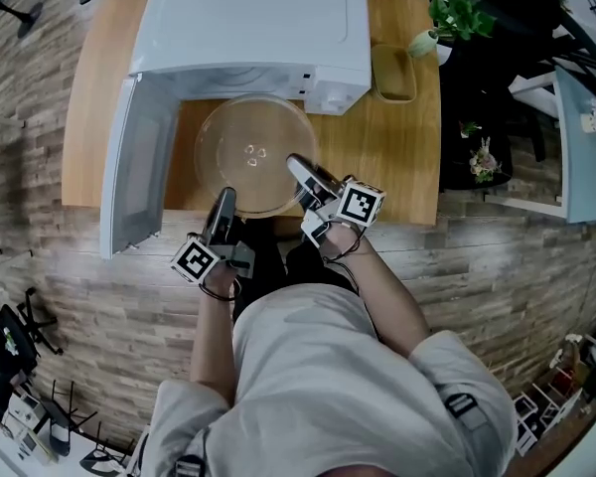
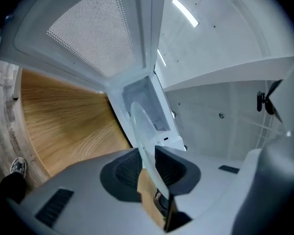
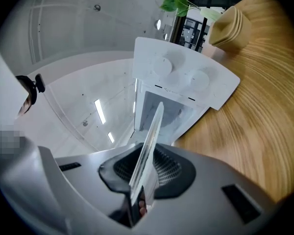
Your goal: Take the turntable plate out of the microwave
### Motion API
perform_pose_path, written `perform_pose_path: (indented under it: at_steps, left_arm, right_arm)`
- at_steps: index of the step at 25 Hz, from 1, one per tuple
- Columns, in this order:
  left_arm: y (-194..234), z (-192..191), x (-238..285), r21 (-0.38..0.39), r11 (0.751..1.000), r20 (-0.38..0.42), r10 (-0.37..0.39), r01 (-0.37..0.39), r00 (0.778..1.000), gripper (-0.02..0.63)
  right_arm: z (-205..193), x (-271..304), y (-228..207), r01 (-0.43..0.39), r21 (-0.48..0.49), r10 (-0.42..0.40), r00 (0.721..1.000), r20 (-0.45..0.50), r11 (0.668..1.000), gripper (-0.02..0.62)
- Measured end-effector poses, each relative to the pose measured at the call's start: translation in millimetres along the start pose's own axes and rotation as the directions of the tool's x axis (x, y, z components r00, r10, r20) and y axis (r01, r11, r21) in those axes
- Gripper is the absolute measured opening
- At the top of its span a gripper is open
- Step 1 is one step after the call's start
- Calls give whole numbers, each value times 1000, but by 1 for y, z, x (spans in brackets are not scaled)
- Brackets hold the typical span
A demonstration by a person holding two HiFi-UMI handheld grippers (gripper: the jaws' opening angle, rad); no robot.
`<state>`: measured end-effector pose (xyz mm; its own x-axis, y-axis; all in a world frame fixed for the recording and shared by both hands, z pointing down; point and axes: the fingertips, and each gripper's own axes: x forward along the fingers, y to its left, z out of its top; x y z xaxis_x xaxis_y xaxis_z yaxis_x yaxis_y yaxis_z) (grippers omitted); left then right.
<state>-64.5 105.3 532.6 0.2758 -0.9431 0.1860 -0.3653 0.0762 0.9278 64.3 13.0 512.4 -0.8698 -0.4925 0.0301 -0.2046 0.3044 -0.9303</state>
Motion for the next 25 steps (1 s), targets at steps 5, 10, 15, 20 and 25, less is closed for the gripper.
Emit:
perform_pose_path:
  at_steps: [5,10,15,20,25]
  left_arm:
    - [-16,-16,-9,-13,1000,42,7,-7,999,91]
    - [-35,-27,-10,-3,1000,75,-11,11,997,91]
    - [-57,-32,-8,72,996,68,-52,47,996,91]
    - [-72,-37,-12,51,998,71,-48,44,996,91]
    - [-77,-41,-19,70,997,47,-41,38,998,89]
  right_arm:
    - [7,-17,15,-35,-27,35,999,-16,999,58]
    - [17,-30,27,-79,-37,78,997,-25,996,58]
    - [27,-44,39,-98,-48,97,995,-12,994,58]
    - [34,-56,49,-98,-62,98,995,1,993,60]
    - [31,-66,55,-94,-59,96,995,21,994,60]
